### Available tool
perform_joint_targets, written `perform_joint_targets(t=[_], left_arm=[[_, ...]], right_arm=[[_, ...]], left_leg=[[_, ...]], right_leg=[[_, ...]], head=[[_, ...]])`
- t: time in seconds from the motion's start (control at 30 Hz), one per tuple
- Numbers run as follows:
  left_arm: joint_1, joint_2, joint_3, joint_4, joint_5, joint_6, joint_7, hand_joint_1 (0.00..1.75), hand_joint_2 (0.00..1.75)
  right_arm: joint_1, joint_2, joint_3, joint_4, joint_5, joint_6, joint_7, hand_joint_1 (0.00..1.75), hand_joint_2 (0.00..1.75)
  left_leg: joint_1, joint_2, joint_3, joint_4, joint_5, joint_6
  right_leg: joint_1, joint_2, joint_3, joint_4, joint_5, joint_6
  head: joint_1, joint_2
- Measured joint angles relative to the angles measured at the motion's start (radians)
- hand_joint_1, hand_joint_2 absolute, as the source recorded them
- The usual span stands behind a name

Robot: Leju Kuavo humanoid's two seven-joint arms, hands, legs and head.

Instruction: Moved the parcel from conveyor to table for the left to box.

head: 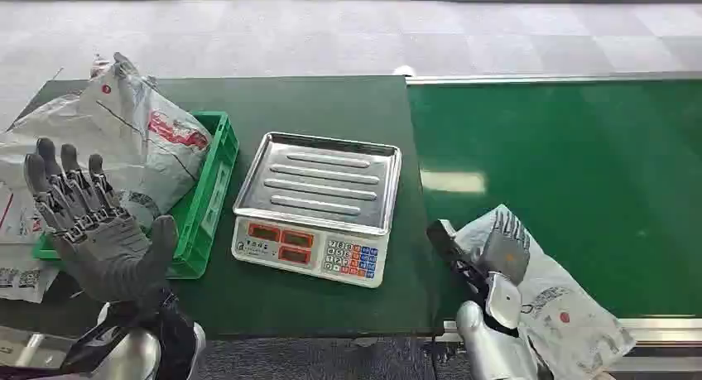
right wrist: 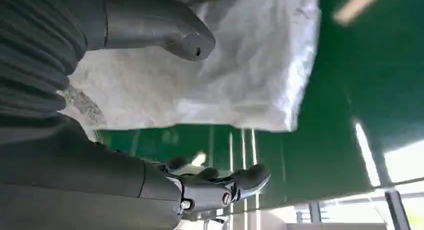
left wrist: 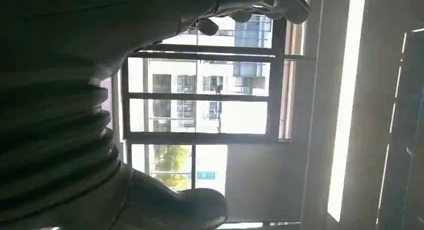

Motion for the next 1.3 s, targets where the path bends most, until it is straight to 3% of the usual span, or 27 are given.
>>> perform_joint_targets(t=[0.37,0.57,0.63,0.67,0.7,0.83,1.3], left_arm=[[-0.016,0.0,0.001,0.007,0.0,0.0,0.003,0.0,1.75],[-0.024,0.0,0.001,0.014,0.016,0.003,0.008,0.0,1.75],[-0.026,0.0,0.001,0.015,0.018,0.003,0.015,0.0,1.75],[-0.027,0.0,0.001,0.017,0.019,0.003,0.017,0.0,1.75],[-0.028,0.0,0.001,0.019,0.019,0.003,0.02,0.0,1.75],[-0.031,-0.001,0.0,0.027,0.02,0.004,0.021,0.0,1.75],[-0.032,-0.002,0.0,0.031,0.018,0.027,0.013,0.0,1.75]], right_arm=[[-0.054,-0.049,-0.027,0.202,0.013,-0.012,0.044,0.0,1.75],[-0.071,-0.069,-0.046,0.258,0.098,-0.061,0.171,0.0,1.75],[-0.072,-0.073,-0.052,0.26,0.153,-0.023,0.266,0.0,1.75],[-0.075,-0.075,-0.058,0.261,0.156,-0.001,0.29,0.05,1.75],[-0.08,-0.078,-0.067,0.265,0.155,0.025,0.291,1.75,1.75],[-0.112,-0.081,-0.102,0.305,0.154,0.105,0.258,1.75,1.75],[-0.172,-0.082,-0.135,0.381,0.156,0.104,0.197,1.75,1.75]], left_leg=[[0.0,0.001,0.001,0.0,0.0,0.0],[0.0,0.0,0.001,0.0,0.0,0.0],[0.0,0.0,0.001,0.0,0.0,0.001],[0.0,0.0,0.002,0.001,0.0,0.001],[0.0,0.0,0.002,0.001,0.0,0.001],[0.0,0.0,0.009,0.001,-0.002,0.003],[0.001,0.0,0.015,0.002,-0.003,0.007]], right_leg=[[0.0,0.0,0.0,0.0,0.0,0.0],[0.0,0.0,0.001,0.0,0.0,0.0],[-0.001,0.0,0.002,0.0,0.0,0.001],[-0.001,0.0,0.002,0.0,0.0,0.001],[-0.001,0.0,0.003,0.0,-0.001,0.001],[0.0,0.0,0.01,-0.002,-0.003,0.003],[-0.001,0.0,0.02,-0.007,0.0,0.009]], head=[[0.0,0.0],[0.0,0.0],[0.0,0.0],[0.0,0.0],[0.0,0.0],[0.0,0.0],[0.0,0.0]])
